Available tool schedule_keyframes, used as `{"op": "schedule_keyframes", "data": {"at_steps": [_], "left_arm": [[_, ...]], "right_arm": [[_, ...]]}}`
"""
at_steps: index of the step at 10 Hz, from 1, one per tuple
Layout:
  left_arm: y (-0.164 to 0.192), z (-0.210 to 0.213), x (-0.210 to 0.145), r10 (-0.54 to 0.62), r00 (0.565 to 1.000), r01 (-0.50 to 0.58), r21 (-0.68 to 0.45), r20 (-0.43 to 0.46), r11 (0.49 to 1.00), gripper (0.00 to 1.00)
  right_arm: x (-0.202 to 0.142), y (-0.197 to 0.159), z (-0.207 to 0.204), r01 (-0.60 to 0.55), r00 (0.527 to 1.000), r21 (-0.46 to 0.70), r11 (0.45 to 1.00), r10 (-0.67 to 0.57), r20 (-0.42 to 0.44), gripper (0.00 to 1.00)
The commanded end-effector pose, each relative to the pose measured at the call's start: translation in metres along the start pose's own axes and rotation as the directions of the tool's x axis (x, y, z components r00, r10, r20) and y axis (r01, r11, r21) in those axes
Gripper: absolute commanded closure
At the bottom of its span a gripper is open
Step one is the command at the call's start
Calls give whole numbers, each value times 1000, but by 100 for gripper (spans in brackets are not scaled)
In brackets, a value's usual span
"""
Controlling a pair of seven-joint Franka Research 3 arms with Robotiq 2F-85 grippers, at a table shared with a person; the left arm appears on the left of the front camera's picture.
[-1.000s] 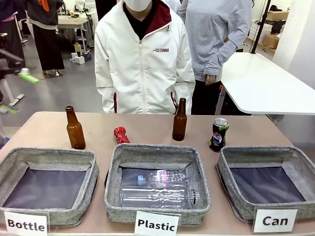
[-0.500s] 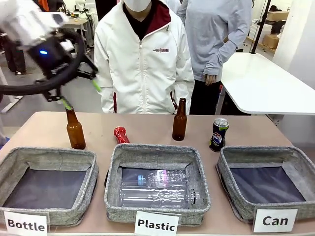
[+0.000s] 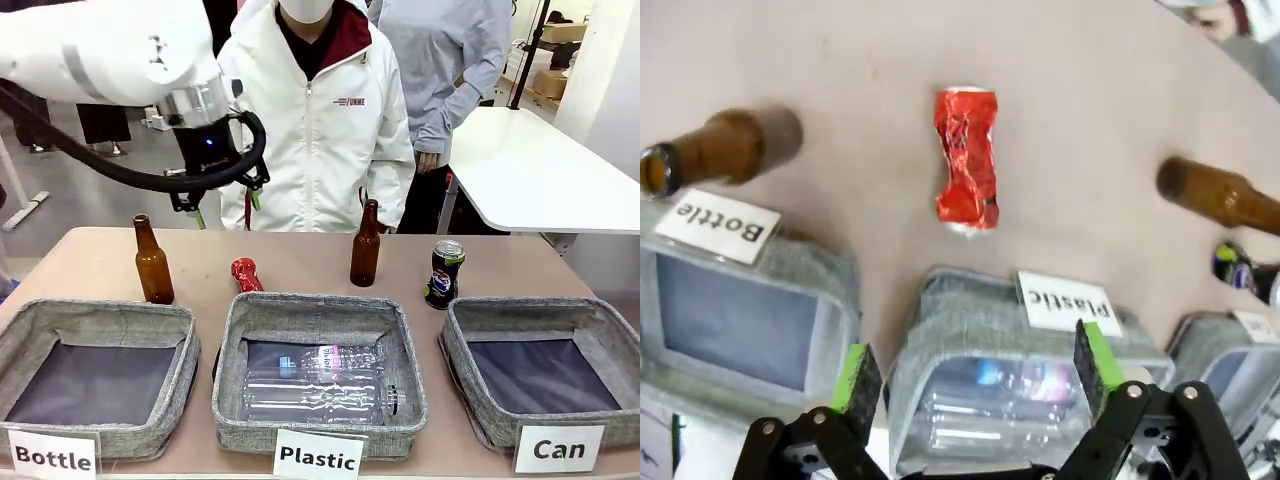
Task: Sort the can waste into the basket.
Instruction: Pick up the can waste from the table and place it in the right Fabric basket.
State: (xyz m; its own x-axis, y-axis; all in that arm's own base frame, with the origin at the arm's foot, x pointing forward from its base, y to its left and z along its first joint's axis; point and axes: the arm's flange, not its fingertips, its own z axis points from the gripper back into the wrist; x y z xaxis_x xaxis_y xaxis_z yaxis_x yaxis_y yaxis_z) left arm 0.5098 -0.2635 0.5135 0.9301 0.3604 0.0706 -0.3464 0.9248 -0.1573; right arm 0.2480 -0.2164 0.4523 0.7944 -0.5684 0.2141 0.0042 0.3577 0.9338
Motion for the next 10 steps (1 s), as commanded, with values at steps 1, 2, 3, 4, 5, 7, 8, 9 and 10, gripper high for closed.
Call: {"op": "schedule_keyframes", "data": {"at_steps": [1, 2, 3, 4, 5, 7, 8, 9, 10], "left_arm": [[-11, 10, 11, 17, 1000, -18, 19, 7, 1000, 0], [0, 0, 0, 0, 1000, 0, 0, 0, 1000, 0], [0, 0, 0, 0, 1000, 0, 0, 0, 1000, 0], [0, 0, 0, 0, 1000, 0, 0, 0, 1000, 0], [-8, -3, 6, -1, 1000, 1, 10, 5, 1000, 0], [-1, -19, 13, -59, 997, 62, -53, 53, 997, 0], [2, -26, 11, -55, 997, 59, -59, 61, 997, 0], [4, -35, 7, -38, 997, 41, -57, 67, 998, 0], [4, -39, 6, -40, 997, 44, -54, 65, 998, 0]], "right_arm": [[3, 1, 0, -24, 1000, 22, 999, 24, 10, 0], [3, 1, 0, -24, 1000, 22, 999, 24, 10, 0], [3, 1, 0, -24, 1000, 22, 999, 24, 10, 0], [3, 1, 0, -24, 1000, 22, 999, 24, 10, 0], [3, 1, 0, -24, 1000, 22, 999, 24, 10, 0], [3, 1, 0, -24, 1000, 22, 999, 24, 10, 0], [3, 1, 0, -24, 1000, 22, 999, 24, 10, 0], [3, 1, 0, -24, 1000, 22, 999, 24, 10, 0], [3, 1, 0, -24, 1000, 22, 999, 24, 10, 0]]}}
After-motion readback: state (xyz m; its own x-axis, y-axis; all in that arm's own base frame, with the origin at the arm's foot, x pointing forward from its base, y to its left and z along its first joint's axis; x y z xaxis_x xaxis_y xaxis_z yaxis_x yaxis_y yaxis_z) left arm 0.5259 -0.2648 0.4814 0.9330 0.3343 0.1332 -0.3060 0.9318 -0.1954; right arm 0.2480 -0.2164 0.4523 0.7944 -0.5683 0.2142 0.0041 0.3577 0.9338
